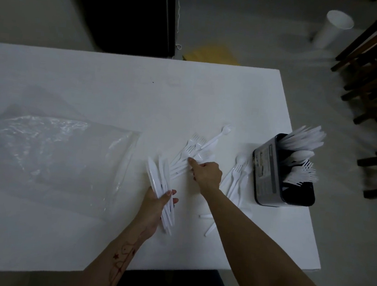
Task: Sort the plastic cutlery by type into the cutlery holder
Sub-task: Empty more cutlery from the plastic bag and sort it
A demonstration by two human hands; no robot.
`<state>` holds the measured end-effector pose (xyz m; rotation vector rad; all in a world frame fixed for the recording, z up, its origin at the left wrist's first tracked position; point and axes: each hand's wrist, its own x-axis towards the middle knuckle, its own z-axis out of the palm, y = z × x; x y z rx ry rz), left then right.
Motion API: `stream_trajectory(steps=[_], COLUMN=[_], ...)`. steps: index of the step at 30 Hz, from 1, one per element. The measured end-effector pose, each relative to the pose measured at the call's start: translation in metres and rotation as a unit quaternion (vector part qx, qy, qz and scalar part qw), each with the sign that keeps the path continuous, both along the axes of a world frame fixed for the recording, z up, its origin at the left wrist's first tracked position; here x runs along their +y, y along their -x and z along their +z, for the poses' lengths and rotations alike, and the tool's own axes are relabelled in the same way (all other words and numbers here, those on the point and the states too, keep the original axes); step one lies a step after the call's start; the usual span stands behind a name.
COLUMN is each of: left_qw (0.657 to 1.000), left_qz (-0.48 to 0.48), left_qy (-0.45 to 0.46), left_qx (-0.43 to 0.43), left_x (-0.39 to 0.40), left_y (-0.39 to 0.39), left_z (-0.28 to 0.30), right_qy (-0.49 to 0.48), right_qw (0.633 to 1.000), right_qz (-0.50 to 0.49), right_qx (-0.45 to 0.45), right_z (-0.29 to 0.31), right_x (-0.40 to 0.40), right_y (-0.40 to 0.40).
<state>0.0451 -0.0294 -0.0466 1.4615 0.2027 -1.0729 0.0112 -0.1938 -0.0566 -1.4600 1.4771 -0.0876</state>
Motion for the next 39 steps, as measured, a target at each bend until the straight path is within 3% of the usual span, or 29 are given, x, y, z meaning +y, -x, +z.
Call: stream_trajectory(steps=[10, 15, 19, 23, 33, 39], left_qw=[1.0, 0.999, 1.0, 1.0, 0.996, 0.993], left_qz=[-0.02, -0.023, -0.013, -0.017, -0.049, -0.063], left_qy=[0.008, 0.016, 0.006, -0.012, -0.029, -0.036], left_qx=[0.006, 0.019, 0.008, -0.019, -0.068, -0.088], left_x=[-0.003, -0.009, -0.01, -0.007, 0.004, -0.009], left_y=[-0.005, -0.005, -0.005, -0.007, -0.017, -0.019], left_z=[0.003, 0.002, 0.001, -0.001, 0.004, 0.002], right_qy=[-0.039, -0.005, 0.074, 0.123, 0.007, -0.015], right_qw=[0.997, 0.997, 0.993, 0.988, 0.998, 0.997], right_qz=[-0.055, -0.08, -0.045, 0.043, -0.012, 0.077], right_qx=[-0.028, 0.013, 0.085, 0.084, 0.061, 0.021], right_z=[0.012, 0.009, 0.012, 0.014, 0.016, 0.027], right_x=[-0.007, -0.023, -0.02, -0.003, -0.012, -0.006], right_y=[0.008, 0.045, 0.049, 0.02, 0.001, 0.013])
